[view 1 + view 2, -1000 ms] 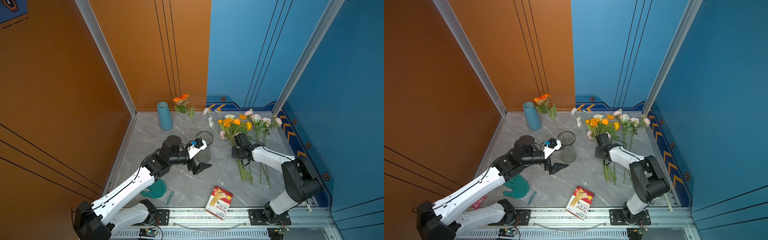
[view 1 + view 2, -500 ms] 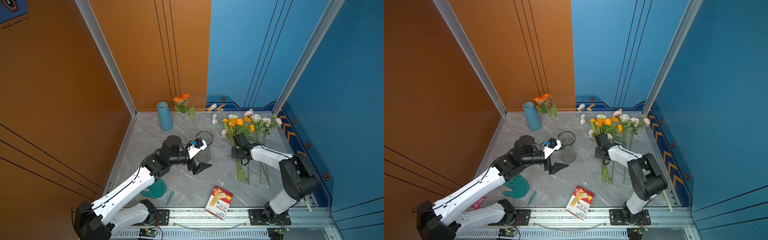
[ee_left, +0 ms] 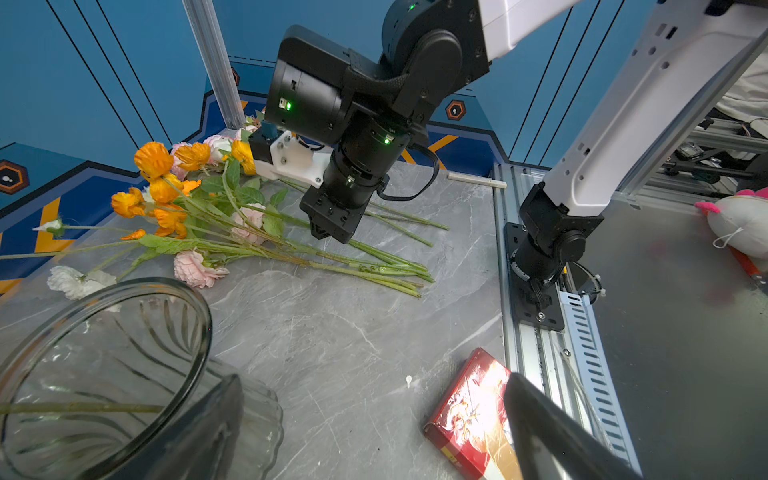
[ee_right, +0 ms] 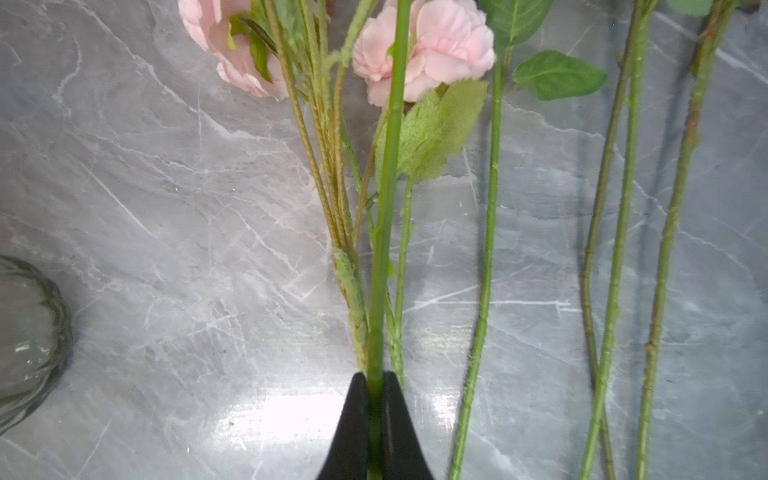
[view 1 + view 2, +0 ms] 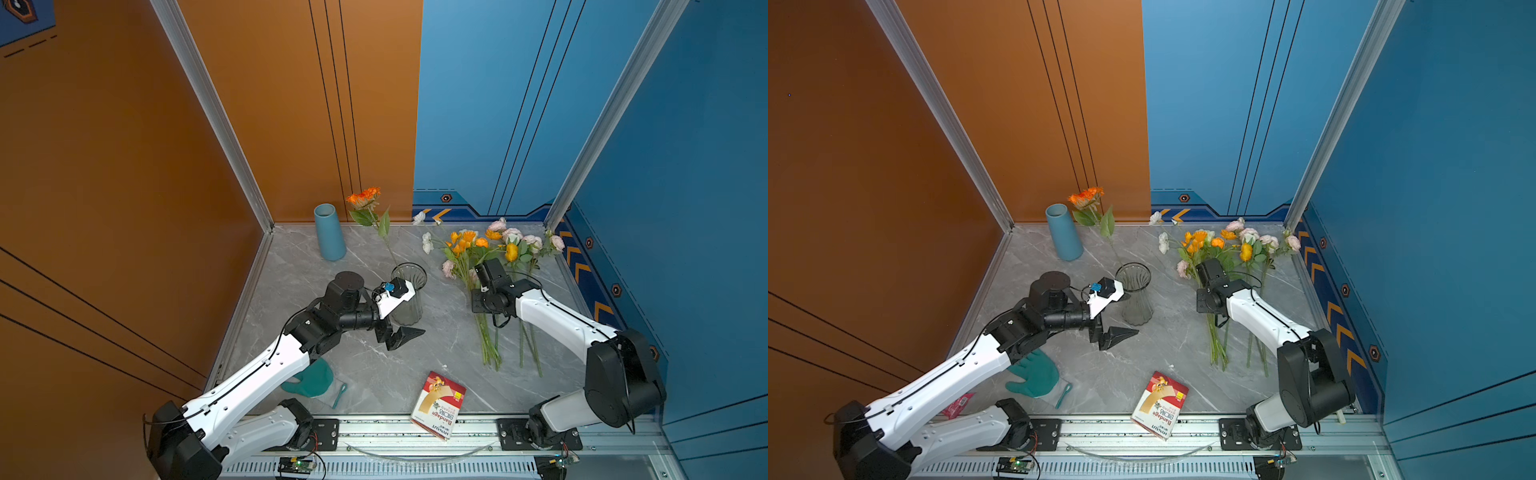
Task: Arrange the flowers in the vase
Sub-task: 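Lift the white rose stem upright with the right gripper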
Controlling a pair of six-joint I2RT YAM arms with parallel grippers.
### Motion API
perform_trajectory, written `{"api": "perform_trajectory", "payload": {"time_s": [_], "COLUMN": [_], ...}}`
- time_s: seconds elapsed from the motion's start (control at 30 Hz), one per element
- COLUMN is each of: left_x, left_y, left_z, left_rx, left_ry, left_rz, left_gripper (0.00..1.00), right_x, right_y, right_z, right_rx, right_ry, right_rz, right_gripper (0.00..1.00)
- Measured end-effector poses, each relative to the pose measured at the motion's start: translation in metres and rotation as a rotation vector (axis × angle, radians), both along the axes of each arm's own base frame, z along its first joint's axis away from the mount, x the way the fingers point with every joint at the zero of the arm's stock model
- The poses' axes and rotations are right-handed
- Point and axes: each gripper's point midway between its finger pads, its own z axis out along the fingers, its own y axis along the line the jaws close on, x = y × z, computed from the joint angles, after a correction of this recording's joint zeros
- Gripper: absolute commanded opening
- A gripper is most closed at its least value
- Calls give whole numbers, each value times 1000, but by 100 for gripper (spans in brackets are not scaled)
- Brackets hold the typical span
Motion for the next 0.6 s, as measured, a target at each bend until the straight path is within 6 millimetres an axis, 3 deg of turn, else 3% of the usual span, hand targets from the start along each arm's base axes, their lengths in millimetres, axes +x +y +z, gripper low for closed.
{"api": "perform_trajectory", "payload": {"time_s": [0.37,0.6], "left_x": [0,1], "left_y": [-17,-17], "left_z": [-10,-10], "left_rx": [37,40], "left_ry": [-1,-11], "left_rz": [-1,7], "left_gripper": [98,98], "right_x": [-13,-14], "right_y": [-22,-52], "right_z": [34,69], "right_rx": [49,29], "right_ry": [-34,-82], "right_rz": [-24,-86], "right_gripper": [0,0]}}
